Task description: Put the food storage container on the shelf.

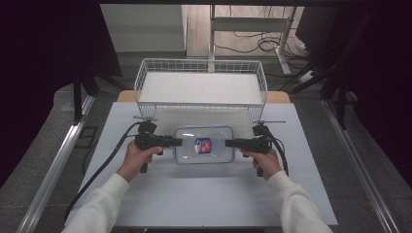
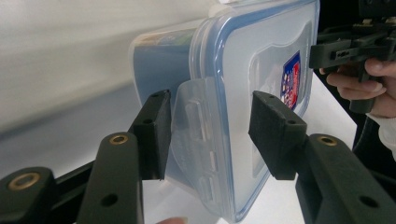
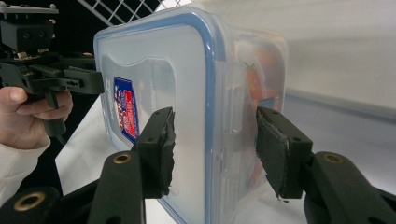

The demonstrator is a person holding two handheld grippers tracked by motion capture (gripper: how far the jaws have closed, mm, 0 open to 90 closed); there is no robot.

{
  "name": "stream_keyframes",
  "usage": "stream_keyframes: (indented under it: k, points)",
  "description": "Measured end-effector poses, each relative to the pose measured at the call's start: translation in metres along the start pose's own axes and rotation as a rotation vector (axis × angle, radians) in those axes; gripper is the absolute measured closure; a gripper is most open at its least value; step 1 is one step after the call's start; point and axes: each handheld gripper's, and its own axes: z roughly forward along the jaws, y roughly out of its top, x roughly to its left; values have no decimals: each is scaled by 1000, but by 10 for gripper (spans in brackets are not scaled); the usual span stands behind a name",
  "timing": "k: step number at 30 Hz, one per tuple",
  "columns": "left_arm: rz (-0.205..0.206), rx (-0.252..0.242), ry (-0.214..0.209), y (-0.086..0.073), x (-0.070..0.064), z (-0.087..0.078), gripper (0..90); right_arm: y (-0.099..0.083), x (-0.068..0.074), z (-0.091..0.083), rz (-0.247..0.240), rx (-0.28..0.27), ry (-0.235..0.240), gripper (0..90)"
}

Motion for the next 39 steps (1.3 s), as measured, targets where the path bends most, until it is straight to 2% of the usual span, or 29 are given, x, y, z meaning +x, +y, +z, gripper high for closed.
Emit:
stream_keyframes:
  k: [5,9,15,20,21,25,31,38,39]
  points:
    - [-29,-21,-14,6,13,5,497,10,-6,7,-3,-18,-7,487]
    - [-28,-28,-9,8,20,11,496,17,-14,14,-4,-13,-11,483]
    - [-48,-37,-4,6,24,18,496,17,-23,22,14,-11,-27,466]
    - [-73,-69,4,6,25,22,492,17,-28,25,37,-23,-28,454]
    - [-65,-64,9,6,26,22,490,17,-29,26,46,-27,-28,453]
    - [-95,-88,15,6,28,25,487,16,-29,28,67,-41,-38,442]
    - [-100,-100,19,5,31,27,480,16,-30,31,84,-59,-51,428]
    - [-145,-128,30,5,33,31,464,14,-27,36,90,-86,-87,396]
    - [-155,-132,13,5,34,33,461,14,-28,37,100,-90,-94,389]
